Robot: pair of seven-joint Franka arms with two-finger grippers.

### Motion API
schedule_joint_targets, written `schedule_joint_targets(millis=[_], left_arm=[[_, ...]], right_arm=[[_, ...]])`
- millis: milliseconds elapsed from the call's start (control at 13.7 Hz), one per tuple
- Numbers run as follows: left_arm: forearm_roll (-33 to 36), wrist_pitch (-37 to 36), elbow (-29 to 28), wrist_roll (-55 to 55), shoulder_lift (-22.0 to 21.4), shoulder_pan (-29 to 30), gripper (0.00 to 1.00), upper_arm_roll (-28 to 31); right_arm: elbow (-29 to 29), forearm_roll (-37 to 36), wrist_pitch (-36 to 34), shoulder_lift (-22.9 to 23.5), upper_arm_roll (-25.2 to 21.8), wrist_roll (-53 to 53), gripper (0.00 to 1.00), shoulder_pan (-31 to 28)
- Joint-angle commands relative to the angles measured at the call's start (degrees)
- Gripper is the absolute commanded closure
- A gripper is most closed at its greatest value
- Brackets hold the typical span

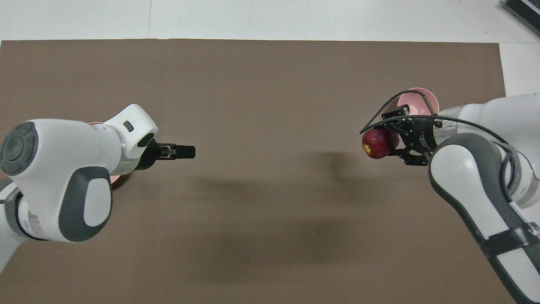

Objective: Move apple from plate to bowl
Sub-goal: 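Carry the apple to the pink bowl with the right gripper while the left withdraws, then lower the apple into the pink bowl and open the right gripper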

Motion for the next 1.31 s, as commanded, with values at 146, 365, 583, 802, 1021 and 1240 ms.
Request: schedule_joint_targets(millis=[146, 365, 583, 802, 1021, 1240], left_arm=[[13.39, -10.84, 9.11, 5.93, 1.45, 8.82, 0.0, -0.5], [14.55, -18.86, 16.68, 8.64, 1.99, 12.69, 0.0, -0.42], [16.48, -29.04, 25.46, 9.0, 1.9, 14.81, 0.0, -0.24], [16.75, -37.4, 31.89, 9.0, 1.28, 16.13, 0.0, -0.07], [16.93, -43.74, 35.59, 9.0, 1.2, 16.39, 0.0, 0.28], [16.93, -45.76, 35.6, 8.83, 0.67, 16.31, 0.0, 0.11]], right_arm=[[2.59, -13.45, 5.8, 2.59, 0.45, -14.54, 1.0, -3.05], [5.48, -21.53, 7.82, 4.79, 0.45, -23.24, 1.0, -4.63], [6.9, -23.23, 13.34, 9.53, 0.45, -30.64, 1.0, -7.18], [7.86, -23.32, 15.92, 12.25, 0.45, -31.18, 1.0, -7.36], [8.13, -23.32, 18.29, 14.54, 0.45, -31.26, 1.0, -7.18], [7.95, -23.32, 19.34, 16.48, 0.45, -31.35, 0.89, -7.88]])
